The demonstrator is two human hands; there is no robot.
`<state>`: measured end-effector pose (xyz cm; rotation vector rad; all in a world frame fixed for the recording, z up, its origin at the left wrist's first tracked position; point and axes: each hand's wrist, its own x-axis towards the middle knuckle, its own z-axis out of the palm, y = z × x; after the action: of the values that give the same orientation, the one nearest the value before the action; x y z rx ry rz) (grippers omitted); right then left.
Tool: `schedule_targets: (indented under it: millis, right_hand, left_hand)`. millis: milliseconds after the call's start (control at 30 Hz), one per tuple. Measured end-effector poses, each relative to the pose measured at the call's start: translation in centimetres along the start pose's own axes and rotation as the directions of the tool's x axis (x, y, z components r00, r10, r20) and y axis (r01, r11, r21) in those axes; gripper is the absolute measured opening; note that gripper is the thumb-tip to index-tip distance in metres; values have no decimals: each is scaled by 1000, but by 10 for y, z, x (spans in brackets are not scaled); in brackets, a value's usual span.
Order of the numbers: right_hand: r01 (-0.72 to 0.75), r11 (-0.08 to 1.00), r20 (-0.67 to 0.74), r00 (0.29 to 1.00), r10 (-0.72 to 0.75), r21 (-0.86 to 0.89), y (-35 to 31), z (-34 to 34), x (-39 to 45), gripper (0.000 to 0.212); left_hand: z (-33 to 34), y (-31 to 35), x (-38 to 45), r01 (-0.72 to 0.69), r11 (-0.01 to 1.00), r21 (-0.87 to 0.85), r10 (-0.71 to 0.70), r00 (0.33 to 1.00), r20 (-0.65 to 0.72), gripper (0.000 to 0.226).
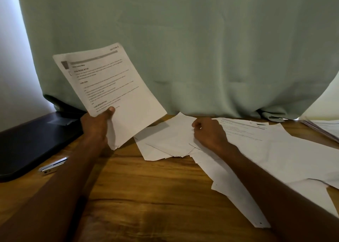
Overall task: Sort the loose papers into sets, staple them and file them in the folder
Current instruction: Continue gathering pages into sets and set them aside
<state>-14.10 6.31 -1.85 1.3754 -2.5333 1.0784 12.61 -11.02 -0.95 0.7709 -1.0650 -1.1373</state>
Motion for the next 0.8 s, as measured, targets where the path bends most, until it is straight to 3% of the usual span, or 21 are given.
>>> schedule_targets:
  millis: [167,333,433,467,533,600,800]
  right_hand:
    - [219,959,307,939,-157,-179,-7,9,-8,43]
    - [301,953,431,864,-259,-30,-14,4,-8,40]
    - [297,951,437,847,-303,83,-16,3,-10,44]
    - [291,955,418,861,-289,62,-17,5,-11,47]
    - [304,942,396,890,-227,-141,-19,13,-12,59]
    - [329,907,432,881,-195,-262,-21,18,-15,62]
    - [321,946,535,792,-294,44,-20,10,-14,36]
  left_hand:
    - [3,-6,-1,4,1000,10,-5,999,32,36]
    - [10,-10,-6,62,998,-5,-62,996,68,38]
    - [11,-9,-6,82,997,-15,-81,995,57,36]
    - [10,-8,-5,86,996,-26,-85,995,53,36]
    - [8,-7,-5,86,995,-41,-84,995,50,37]
    - [8,-6,-5,94,995,-35,-92,994,55,36]
    - [8,-3,-5,130,991,-30,-128,989,71,33]
